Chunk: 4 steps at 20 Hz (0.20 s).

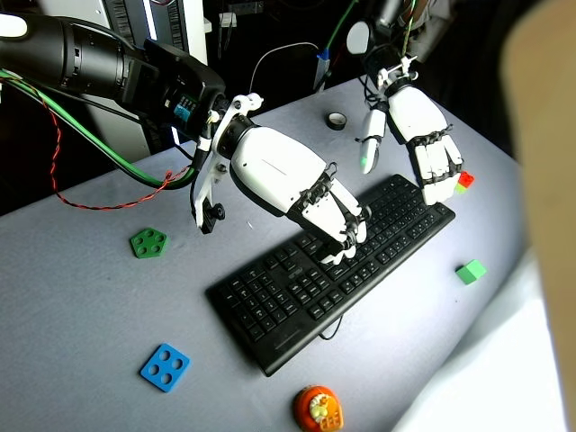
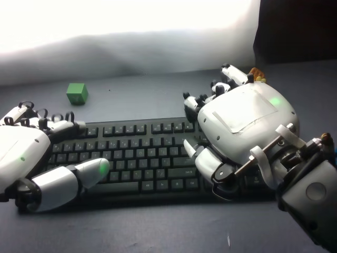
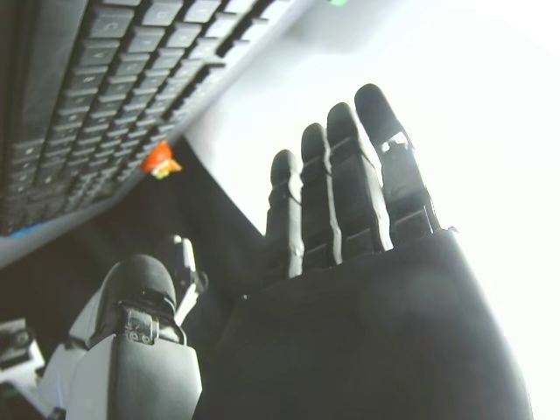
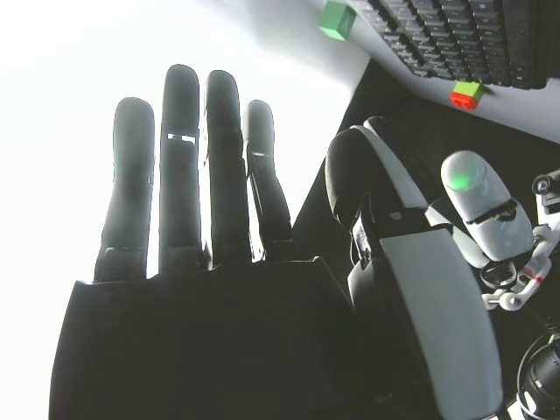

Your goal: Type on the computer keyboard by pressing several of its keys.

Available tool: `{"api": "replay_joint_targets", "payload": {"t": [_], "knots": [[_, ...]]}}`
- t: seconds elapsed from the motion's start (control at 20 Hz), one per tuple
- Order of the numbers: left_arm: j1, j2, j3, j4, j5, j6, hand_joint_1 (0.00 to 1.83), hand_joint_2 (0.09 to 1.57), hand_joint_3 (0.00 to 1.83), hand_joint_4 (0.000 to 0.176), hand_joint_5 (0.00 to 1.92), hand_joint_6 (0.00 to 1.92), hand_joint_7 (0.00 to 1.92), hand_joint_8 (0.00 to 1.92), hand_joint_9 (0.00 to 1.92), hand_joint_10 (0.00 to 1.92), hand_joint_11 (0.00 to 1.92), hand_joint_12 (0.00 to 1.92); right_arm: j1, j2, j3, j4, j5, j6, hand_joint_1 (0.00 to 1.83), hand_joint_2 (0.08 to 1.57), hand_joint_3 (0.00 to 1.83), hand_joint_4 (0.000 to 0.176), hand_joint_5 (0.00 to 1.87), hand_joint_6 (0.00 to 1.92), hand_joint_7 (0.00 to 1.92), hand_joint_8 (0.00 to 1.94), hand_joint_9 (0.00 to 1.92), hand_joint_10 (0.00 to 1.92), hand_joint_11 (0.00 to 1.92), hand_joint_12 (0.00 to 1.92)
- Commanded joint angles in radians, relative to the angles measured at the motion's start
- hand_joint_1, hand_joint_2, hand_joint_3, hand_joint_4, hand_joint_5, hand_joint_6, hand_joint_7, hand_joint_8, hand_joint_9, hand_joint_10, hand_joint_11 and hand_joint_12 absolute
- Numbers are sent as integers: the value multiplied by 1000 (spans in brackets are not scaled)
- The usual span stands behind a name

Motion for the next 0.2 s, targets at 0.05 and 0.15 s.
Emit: {"api": "replay_joint_targets", "payload": {"t": [0.05,0.15], "knots": [[-29,27,-9,36,65,3,0,1359,16,0,766,1296,792,1532,656,1726,444,1913,7,6,-4,-88,69,-3,250,1388,0,0,917,1034,1087,1220,903,1689,745,1921],[-48,50,-25,36,38,9,2,1416,22,0,833,1556,928,1636,809,1865,624,1919,7,8,-5,-88,69,-3,207,1418,7,0,1056,1178,1262,1341,1118,1796,1009,1921]]}}
